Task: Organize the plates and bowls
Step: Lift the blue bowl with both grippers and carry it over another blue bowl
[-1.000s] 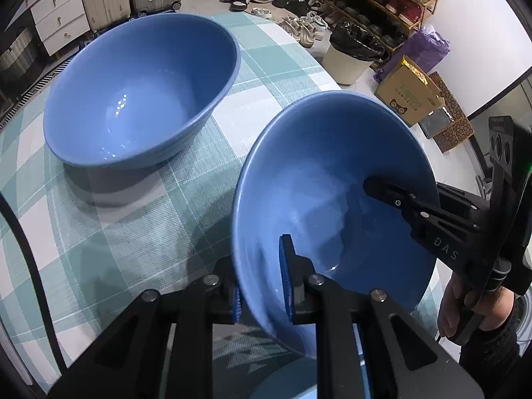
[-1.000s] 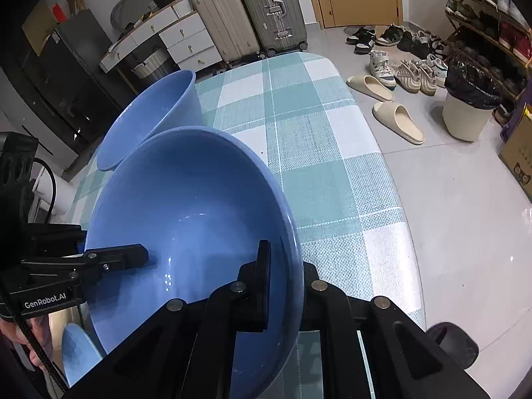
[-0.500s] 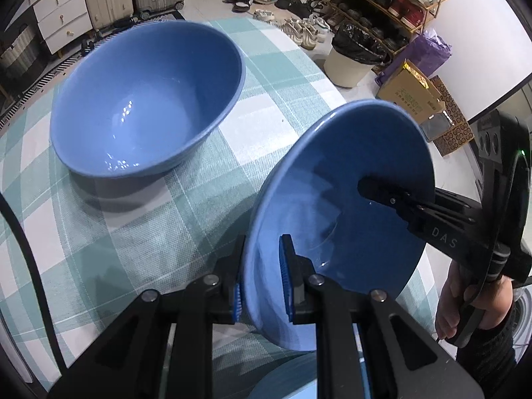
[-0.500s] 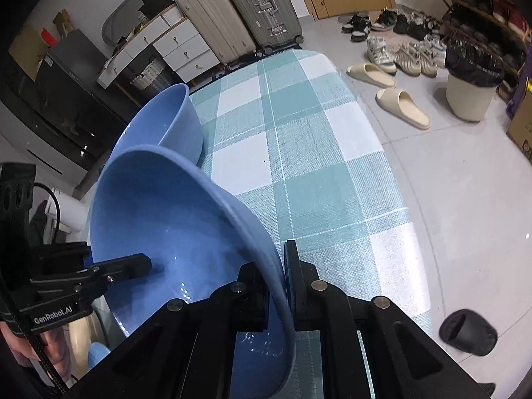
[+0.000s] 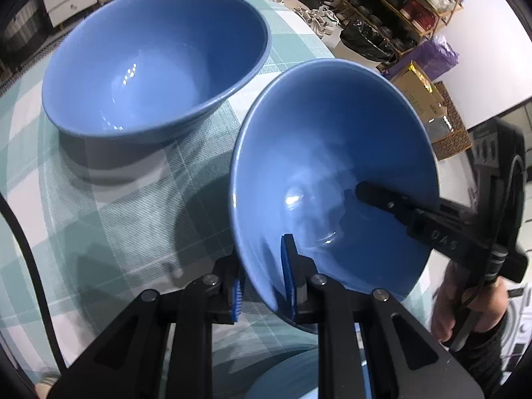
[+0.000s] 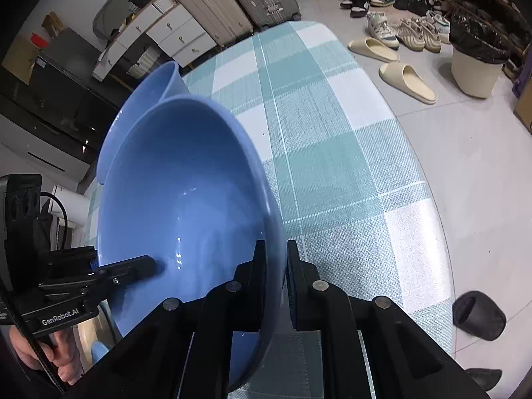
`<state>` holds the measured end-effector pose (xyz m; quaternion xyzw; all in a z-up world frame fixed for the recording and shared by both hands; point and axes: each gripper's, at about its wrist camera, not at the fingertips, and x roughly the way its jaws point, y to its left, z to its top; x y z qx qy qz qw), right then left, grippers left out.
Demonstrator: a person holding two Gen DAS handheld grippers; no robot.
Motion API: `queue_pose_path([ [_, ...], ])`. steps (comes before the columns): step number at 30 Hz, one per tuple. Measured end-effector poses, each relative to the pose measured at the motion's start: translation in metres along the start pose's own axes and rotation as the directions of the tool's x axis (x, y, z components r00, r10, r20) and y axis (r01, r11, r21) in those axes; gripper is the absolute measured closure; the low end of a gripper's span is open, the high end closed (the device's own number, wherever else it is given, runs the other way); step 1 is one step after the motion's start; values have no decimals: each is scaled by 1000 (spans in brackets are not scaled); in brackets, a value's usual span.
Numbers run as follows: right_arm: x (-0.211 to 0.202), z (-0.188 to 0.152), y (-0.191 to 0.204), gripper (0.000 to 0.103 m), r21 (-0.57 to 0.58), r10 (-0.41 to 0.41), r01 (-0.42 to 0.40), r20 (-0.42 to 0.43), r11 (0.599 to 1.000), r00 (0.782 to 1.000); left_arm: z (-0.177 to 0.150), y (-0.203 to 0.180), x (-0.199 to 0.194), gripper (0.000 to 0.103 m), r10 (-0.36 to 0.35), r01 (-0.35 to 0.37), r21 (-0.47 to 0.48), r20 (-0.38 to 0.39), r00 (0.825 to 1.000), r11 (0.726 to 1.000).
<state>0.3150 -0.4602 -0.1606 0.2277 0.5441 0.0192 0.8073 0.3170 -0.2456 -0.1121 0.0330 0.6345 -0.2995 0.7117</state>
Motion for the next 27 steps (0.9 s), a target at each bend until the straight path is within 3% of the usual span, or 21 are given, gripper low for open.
queue_pose_path([
  [11, 2, 4, -3, 93, 53, 45, -42, -50, 998, 998, 4, -17, -14, 84, 25, -25, 10, 7, 1000, 1000],
  [27, -52, -4, 28, 93, 30, 58, -59, 12, 998, 998, -8, -31, -58, 84, 36, -39, 44, 68, 997, 998],
])
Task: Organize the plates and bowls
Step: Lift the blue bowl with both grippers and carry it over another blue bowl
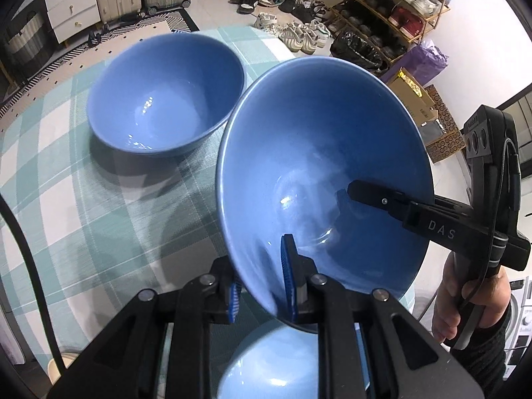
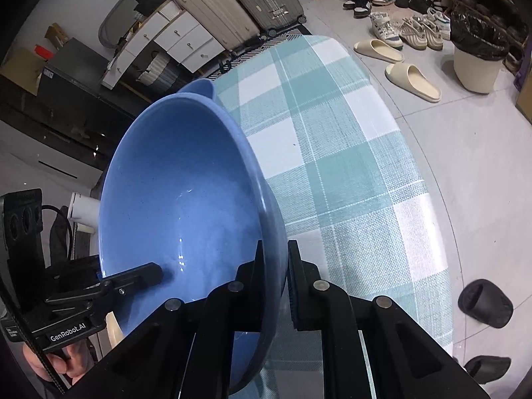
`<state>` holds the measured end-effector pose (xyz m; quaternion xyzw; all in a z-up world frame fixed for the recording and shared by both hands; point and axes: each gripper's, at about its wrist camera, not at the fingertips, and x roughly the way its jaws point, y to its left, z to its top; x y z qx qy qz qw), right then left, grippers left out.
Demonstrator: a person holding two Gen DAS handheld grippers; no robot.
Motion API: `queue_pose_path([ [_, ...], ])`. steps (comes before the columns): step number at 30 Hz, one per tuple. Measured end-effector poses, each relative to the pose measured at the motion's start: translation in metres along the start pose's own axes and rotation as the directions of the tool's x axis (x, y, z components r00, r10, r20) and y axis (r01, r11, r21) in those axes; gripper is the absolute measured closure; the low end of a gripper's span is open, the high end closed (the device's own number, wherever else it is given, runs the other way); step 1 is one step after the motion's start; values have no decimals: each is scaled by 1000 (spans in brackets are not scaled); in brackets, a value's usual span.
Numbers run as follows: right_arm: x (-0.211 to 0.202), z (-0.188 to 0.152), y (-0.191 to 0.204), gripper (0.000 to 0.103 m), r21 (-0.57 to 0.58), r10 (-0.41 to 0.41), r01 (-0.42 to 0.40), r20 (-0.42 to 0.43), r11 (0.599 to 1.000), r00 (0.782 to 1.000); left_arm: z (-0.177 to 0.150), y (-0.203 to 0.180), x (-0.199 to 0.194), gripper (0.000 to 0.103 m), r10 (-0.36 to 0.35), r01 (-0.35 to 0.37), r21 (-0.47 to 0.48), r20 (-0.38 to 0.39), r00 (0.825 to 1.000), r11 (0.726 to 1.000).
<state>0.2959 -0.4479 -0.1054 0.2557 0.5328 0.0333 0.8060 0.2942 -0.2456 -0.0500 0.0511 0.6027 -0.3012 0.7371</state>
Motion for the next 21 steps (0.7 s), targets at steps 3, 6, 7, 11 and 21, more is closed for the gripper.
queue_pose_path([
  [3, -12, -5, 10, 93, -9, 1, -1, 14, 1000, 1000, -6, -1, -10, 84, -2, 2, 4, 12, 1000, 1000],
  [6, -26, -13, 19, 93, -19, 3, -2, 30, 1000, 1000, -17, -1, -20, 84, -6, 6, 10, 23, 1000, 1000],
  [7, -31, -16, 22, 93, -22, 2, -2, 36, 1000, 999, -20, 0, -23, 84, -7, 7, 11, 26, 1000, 1000],
  [11, -49, -32, 36, 93, -36, 5, -3, 51, 999, 999, -40, 1, -35, 84, -7, 6, 18, 39, 999, 1000],
  [21, -66, -72, 61, 93, -70, 0, 3, 33, 998, 999, -91, 5, -58, 84, -31, 31, -4, 55, 998, 1000],
])
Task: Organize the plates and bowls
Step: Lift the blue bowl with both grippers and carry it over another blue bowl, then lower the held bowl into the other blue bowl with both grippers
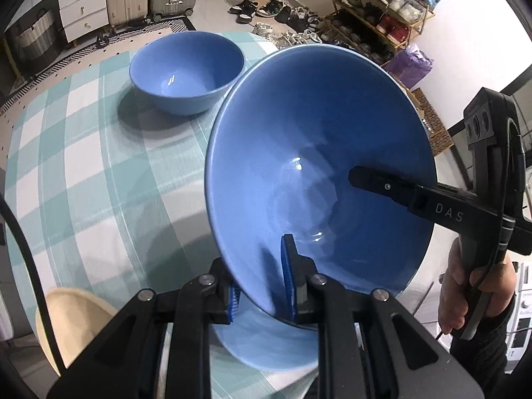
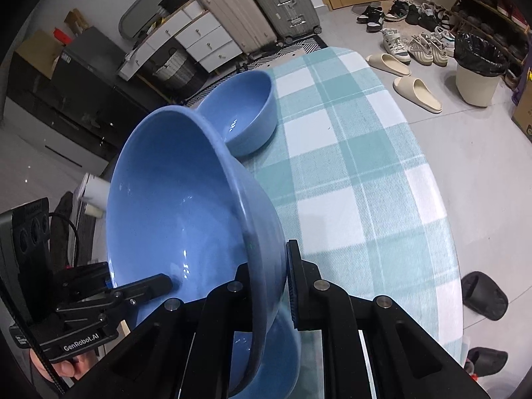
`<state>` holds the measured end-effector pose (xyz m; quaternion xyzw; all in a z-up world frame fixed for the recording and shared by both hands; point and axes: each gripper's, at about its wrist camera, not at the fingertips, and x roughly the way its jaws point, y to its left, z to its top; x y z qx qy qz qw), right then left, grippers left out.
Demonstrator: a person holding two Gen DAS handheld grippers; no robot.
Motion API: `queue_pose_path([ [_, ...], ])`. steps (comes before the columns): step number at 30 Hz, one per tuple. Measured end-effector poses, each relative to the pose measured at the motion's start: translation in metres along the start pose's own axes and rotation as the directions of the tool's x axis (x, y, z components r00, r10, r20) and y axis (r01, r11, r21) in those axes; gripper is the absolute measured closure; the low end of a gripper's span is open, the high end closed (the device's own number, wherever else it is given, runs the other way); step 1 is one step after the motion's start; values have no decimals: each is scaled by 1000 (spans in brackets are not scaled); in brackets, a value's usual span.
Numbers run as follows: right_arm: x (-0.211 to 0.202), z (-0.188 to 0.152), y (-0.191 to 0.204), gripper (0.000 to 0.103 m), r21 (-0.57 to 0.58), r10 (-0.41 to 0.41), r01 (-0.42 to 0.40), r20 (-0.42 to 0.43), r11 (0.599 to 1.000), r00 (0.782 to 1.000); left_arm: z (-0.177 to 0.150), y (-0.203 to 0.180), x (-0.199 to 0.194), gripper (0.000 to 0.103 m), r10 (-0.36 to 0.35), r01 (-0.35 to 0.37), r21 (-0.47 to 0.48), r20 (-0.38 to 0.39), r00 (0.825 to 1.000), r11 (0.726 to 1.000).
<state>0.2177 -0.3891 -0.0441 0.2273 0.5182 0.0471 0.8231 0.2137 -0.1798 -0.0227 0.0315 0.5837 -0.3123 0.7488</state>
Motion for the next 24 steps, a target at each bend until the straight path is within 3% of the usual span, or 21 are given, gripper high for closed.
queue_pose_path([
  [6, -10, -25, 16, 93, -34, 1, -1, -17, 999, 1000, -32, 0, -13, 84, 14, -14, 2, 19, 1000, 1000],
  [12, -2, -54, 29, 93, -70, -18, 14, -49, 997, 999, -59, 5, -4, 84, 48, -48, -2, -18, 999, 999],
  [20, 19, -81, 21, 93, -30, -10, 8, -77, 1000, 997, -82, 8, 11, 84, 65, -65, -13, -40, 997, 998],
  [24, 19, -89, 26, 93, -82, -55, 51, -44, 995, 998, -86, 5, 13, 82, 134, -134, 2, -11, 991, 991],
])
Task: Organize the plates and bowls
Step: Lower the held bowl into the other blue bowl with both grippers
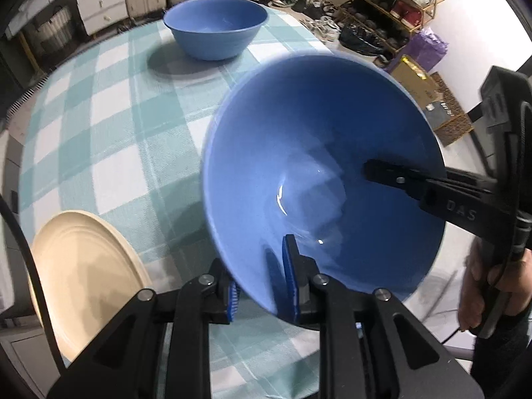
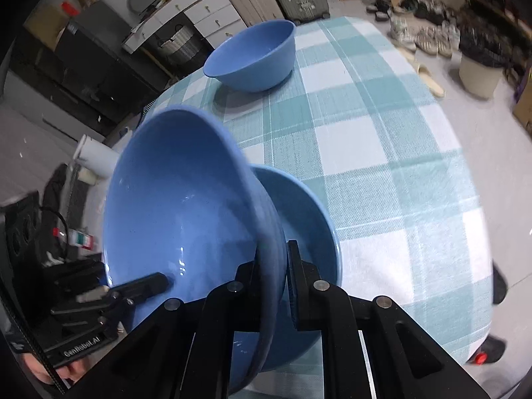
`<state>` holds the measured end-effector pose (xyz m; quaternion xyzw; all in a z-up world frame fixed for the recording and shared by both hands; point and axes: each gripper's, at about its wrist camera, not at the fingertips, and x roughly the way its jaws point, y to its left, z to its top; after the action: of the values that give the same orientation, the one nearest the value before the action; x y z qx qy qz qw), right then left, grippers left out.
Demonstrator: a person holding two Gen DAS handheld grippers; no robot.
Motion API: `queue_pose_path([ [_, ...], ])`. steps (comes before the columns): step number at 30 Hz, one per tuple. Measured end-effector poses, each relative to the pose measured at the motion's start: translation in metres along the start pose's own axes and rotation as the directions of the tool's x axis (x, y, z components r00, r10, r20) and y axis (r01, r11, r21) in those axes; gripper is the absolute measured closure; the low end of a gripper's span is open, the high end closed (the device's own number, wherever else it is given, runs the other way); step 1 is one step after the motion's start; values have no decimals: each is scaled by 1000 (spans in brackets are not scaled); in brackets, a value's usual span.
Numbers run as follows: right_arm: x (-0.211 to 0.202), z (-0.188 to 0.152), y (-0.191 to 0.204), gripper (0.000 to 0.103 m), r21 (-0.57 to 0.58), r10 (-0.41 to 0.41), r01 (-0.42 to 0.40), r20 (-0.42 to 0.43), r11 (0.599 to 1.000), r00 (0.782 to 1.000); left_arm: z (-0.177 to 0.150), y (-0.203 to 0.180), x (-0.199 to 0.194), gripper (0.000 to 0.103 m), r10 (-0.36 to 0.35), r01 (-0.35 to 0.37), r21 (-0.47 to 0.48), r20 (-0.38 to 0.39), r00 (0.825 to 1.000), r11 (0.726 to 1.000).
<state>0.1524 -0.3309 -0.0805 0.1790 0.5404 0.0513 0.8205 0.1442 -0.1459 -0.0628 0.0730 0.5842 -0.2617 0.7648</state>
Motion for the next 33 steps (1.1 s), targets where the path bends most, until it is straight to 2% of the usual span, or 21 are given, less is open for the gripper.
queue_pose_path([
  [2, -2, -2, 1, 93, -25, -42, 43, 19, 999, 999, -2, 2, 3, 81, 2, -2, -4, -3, 1000, 1000],
  [8, 2, -6, -5, 92, -34, -80, 81, 34, 996, 996, -6, 6, 6, 80, -22, 22, -26, -3, 1000, 999],
  [20, -3, -15, 10, 91, -119, -162, 173, 100, 978, 982, -14, -1, 11, 80, 37, -37, 3, 6, 999, 999],
  [26, -9, -14, 15, 91, -142, -164, 180, 122, 973, 979, -18, 5, 21, 79, 29, -29, -14, -7, 1000, 999],
  [33, -10, -16, 17, 91, -162, -175, 196, 137, 967, 975, -20, 8, 23, 74, 10, -10, -37, 4, 1000, 999],
])
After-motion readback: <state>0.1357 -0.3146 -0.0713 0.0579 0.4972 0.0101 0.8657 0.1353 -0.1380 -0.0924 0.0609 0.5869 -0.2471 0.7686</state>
